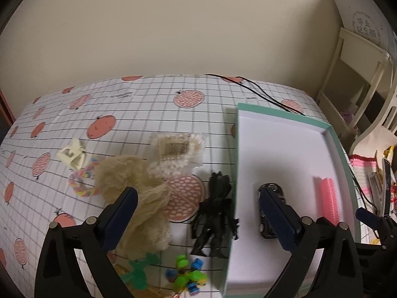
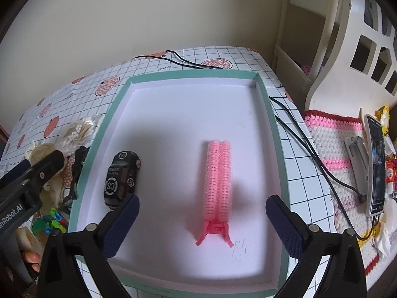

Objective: Organize objects
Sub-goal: 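Withdraw both tools from the tray back toward the remaining pile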

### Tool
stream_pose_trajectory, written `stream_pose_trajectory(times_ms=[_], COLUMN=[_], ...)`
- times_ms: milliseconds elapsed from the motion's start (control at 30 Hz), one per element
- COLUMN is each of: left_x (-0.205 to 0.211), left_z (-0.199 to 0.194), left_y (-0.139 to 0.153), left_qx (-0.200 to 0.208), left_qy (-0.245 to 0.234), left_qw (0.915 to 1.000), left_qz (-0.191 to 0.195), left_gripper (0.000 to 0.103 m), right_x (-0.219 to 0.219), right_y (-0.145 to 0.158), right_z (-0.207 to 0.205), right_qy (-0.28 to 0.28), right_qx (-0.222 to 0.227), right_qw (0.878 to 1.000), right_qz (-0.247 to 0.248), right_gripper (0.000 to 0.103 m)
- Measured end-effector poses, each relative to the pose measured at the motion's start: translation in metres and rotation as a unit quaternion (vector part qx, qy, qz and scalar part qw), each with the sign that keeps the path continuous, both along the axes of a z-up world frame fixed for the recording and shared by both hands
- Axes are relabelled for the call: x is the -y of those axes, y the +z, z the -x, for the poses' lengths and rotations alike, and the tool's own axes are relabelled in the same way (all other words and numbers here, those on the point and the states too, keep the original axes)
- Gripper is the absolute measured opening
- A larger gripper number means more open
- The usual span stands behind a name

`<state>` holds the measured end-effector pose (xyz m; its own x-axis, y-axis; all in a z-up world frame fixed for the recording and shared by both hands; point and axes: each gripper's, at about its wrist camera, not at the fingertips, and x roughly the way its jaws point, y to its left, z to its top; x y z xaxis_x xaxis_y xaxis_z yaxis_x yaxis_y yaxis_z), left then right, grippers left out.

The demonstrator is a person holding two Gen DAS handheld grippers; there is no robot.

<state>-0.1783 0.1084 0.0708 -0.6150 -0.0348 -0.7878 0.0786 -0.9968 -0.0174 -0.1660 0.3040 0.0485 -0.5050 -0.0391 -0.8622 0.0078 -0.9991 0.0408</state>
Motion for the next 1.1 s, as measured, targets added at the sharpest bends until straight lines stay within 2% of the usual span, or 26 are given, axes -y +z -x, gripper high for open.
stream_pose_trajectory(times_ms=[400, 533, 633, 800, 933, 1100], left_x=[0.047, 0.068, 0.086, 0.110, 0.118, 0.119], left_z=[-0.021, -0.026, -0.027, -0.035, -0.041, -0.046], left_y=[0.012, 0.013, 0.011, 0.013, 0.009, 0.002], left_qx=[-0.002, 0.005, 0.013, 0.020, 0.045, 0.080], left_qy=[0.054, 0.079, 0.099, 0.122, 0.129, 0.127], left_qw=[0.9984, 0.9965, 0.9942, 0.9910, 0.9889, 0.9866], left_qz=[-0.018, -0.029, -0.039, -0.051, -0.059, -0.063], left_gripper=[0.099, 0.099, 0.099, 0.099, 0.099, 0.099], right_x=[0.042, 0.065, 0.081, 0.106, 0.125, 0.142], right_y=[0.017, 0.018, 0.019, 0.019, 0.018, 0.016], right_z=[-0.006, -0.008, -0.010, -0.012, -0.017, -0.022], right_qy=[0.043, 0.084, 0.107, 0.130, 0.157, 0.187], right_qx=[-0.013, -0.003, -0.004, 0.005, 0.013, 0.024], right_qw=[0.999, 0.995, 0.993, 0.988, 0.984, 0.980], right_qz=[0.010, 0.044, 0.051, 0.083, 0.077, 0.070], right_gripper=[0.103, 0.103, 0.103, 0.103, 0.103, 0.095])
